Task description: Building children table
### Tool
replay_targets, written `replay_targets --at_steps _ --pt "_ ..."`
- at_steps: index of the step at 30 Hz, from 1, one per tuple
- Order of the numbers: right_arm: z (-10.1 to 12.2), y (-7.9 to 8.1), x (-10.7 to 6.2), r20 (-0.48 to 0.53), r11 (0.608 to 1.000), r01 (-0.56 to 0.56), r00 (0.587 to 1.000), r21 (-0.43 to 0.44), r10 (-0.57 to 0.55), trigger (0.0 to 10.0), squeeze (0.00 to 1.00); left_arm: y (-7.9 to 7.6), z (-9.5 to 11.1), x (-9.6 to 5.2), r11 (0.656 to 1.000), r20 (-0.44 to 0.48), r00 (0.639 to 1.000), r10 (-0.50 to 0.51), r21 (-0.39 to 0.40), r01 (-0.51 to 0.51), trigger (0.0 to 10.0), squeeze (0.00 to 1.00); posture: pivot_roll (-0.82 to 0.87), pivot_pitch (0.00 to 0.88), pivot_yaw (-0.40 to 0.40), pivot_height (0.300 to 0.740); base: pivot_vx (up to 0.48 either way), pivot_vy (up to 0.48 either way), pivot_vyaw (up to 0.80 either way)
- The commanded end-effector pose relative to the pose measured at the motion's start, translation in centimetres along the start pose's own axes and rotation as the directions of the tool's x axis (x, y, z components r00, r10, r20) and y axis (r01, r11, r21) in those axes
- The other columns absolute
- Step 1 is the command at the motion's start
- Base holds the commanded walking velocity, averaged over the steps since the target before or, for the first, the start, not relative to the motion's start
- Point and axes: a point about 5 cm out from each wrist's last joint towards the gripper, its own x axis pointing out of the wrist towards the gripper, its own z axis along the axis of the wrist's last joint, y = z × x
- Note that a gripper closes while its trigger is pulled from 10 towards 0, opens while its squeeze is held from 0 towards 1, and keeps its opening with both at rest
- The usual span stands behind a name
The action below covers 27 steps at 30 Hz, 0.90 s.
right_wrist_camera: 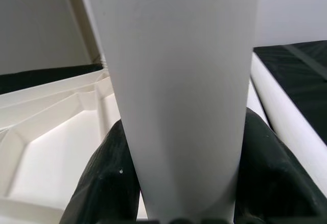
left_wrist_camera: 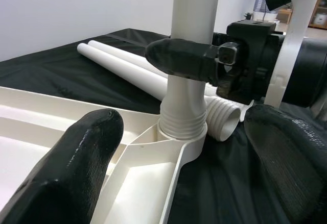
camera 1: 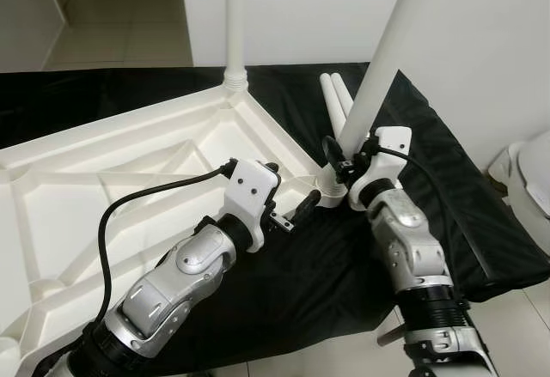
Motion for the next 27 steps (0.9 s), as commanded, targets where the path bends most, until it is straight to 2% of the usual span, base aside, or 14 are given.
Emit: replay_targets --at_steps 1,16,24,25,27 --pt "-3.2 -0.4 -0.8 -0.137 0.996 0.077 0.988 0.034 -0.072 10.0 0.0 -1.5 0.3 -0.1 0.97 0.0 0.97 -0.242 0.002 0.242 10.0 0.0 0.02 0.144 -0.024 0.74 0.0 0.0 0.0" --pt "-2.4 1.8 0.5 -0.072 0.958 0.275 0.96 0.084 -0.27 10.0 0.0 -1.4 0.4 -0.1 0.973 0.009 0.973 -0.232 -0.005 0.232 10.0 0.0 0.02 0.139 -0.027 0.74 0.0 0.0 0.0" --pt "-2.3 2.6 0.5 -0.055 0.96 0.26 0.965 0.105 -0.255 10.0 0.0 -1.4 0.5 0.0 0.973 0.015 0.973 -0.229 -0.011 0.229 10.0 0.0 0.02 0.138 -0.029 0.74 0.0 0.0 0.0" --pt "-2.4 2.5 0.5 -0.053 0.961 0.256 0.966 0.106 -0.251 10.0 1.0 -1.4 0.5 0.0 0.973 0.015 0.973 -0.229 -0.011 0.229 10.0 0.0 0.02 0.137 -0.028 0.74 0.0 0.0 0.0" --pt "-2.4 2.2 0.5 -0.049 0.967 0.236 0.971 0.097 -0.232 10.0 1.0 -1.4 0.5 0.0 0.973 0.014 0.973 -0.231 -0.009 0.231 10.0 0.0 0.02 0.136 -0.027 0.74 0.0 0.0 0.0"
